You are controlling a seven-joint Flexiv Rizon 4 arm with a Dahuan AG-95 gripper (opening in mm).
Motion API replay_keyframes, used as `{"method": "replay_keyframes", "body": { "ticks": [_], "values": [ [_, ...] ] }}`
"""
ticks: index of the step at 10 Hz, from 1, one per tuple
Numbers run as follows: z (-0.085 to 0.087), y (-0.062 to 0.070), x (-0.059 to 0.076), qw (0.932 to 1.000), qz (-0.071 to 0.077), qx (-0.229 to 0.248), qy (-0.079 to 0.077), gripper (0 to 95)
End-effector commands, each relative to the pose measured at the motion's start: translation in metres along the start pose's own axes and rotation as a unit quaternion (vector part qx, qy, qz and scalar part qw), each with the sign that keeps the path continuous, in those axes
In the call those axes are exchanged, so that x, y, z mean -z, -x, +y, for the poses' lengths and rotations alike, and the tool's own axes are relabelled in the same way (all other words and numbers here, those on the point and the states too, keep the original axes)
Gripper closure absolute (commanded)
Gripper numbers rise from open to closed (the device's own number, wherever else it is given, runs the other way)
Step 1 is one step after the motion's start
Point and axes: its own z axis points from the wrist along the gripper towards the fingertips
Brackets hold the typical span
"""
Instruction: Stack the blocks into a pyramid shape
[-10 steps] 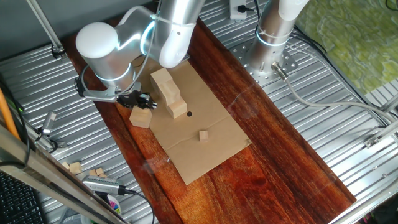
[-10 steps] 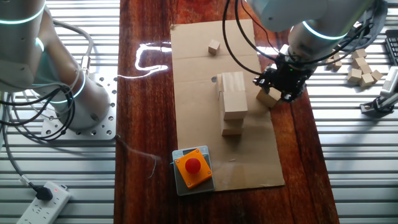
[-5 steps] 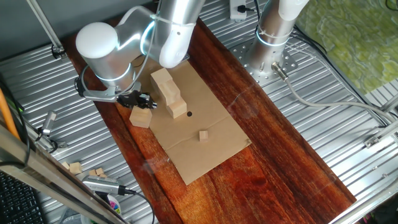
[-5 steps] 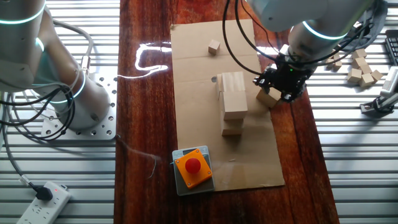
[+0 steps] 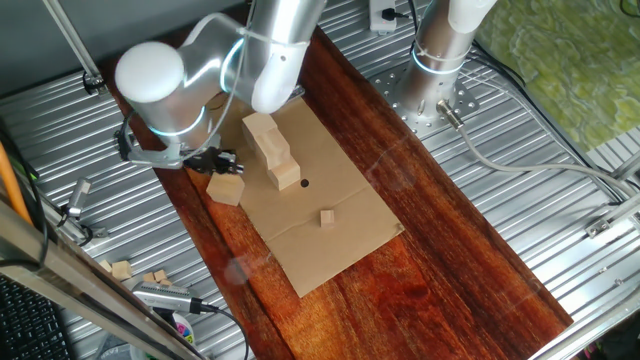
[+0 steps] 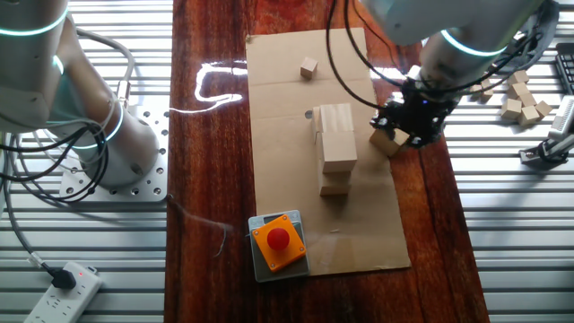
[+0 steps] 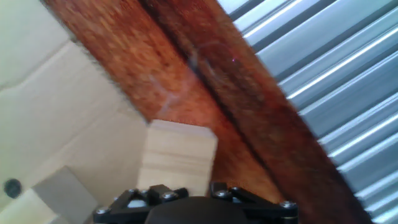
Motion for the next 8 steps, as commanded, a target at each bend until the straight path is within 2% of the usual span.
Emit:
{"method": "replay_keyframes", "body": {
  "ticks": [1,3,4,6,7,8],
  "values": [
    [-0.0046,-0.0126,0.0427,0.9966,0.035,0.033,-0.067,76.0],
    [-0.0048,-0.0130,0.0429,0.9966,0.036,0.034,-0.066,76.0],
    [-0.0048,-0.0130,0.0428,0.9971,0.031,0.031,-0.062,76.0],
    [-0.0054,-0.0131,0.0424,0.9982,0.018,0.030,-0.048,76.0],
    [-0.0069,-0.0122,0.0405,0.9987,0.005,0.037,-0.033,76.0],
    [-0.0093,-0.0115,0.0378,0.9988,-0.003,0.043,-0.024,76.0]
  ]
}}
